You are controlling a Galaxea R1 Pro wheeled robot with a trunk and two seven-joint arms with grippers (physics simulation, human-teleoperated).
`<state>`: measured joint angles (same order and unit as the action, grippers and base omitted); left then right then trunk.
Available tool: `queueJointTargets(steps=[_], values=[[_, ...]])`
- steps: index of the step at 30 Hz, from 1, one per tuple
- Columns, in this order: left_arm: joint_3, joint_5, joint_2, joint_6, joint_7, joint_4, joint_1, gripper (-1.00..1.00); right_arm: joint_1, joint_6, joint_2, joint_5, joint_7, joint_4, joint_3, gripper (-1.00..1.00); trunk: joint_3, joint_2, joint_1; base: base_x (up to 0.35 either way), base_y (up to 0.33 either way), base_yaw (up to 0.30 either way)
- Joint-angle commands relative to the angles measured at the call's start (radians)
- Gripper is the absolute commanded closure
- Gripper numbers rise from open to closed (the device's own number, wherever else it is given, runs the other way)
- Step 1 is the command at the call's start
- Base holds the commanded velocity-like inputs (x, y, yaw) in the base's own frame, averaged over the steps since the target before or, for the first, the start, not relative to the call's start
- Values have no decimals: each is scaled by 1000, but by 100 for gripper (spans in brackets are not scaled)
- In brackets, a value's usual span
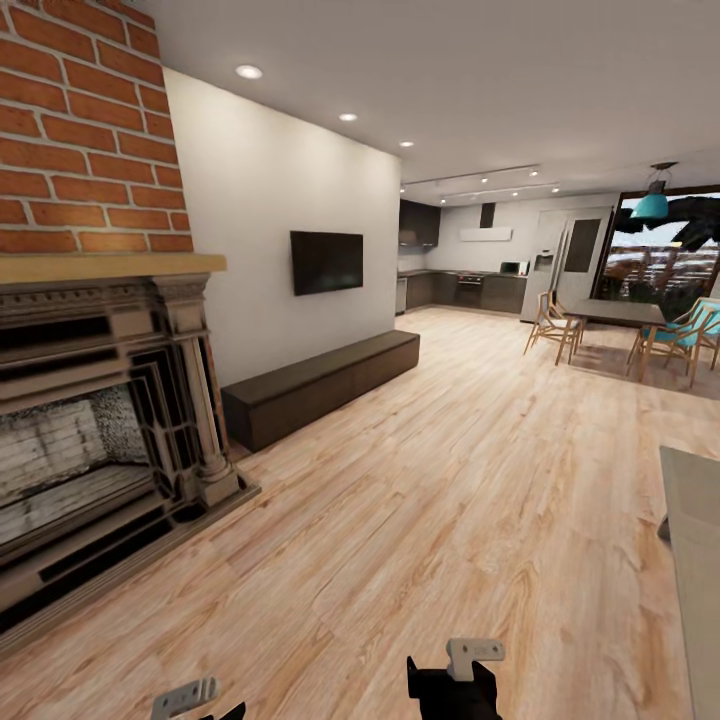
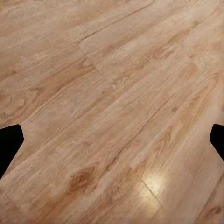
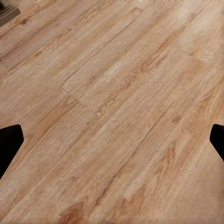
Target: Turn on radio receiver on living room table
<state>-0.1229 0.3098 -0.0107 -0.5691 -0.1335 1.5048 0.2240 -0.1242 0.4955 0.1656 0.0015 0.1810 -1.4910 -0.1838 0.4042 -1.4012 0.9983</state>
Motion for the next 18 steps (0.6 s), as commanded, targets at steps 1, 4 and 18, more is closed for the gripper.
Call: queueJointTargets(steps=[1, 4, 18], values=[[0, 0, 0, 0, 0, 0, 0, -100, 0, 0, -1, 0, 0, 0, 0, -100, -3, 7, -4, 0, 0, 0], [0, 0, 0, 0, 0, 0, 0, -100, 0, 0, 0, 0, 0, 0, 0, -100, -13, 28, -15, 0, 0, 0], [0, 0, -1, 0, 0, 0, 0, -100, 0, 23, 0, 0, 0, 0, 0, -100, -57, 126, -69, 0, 0, 0]])
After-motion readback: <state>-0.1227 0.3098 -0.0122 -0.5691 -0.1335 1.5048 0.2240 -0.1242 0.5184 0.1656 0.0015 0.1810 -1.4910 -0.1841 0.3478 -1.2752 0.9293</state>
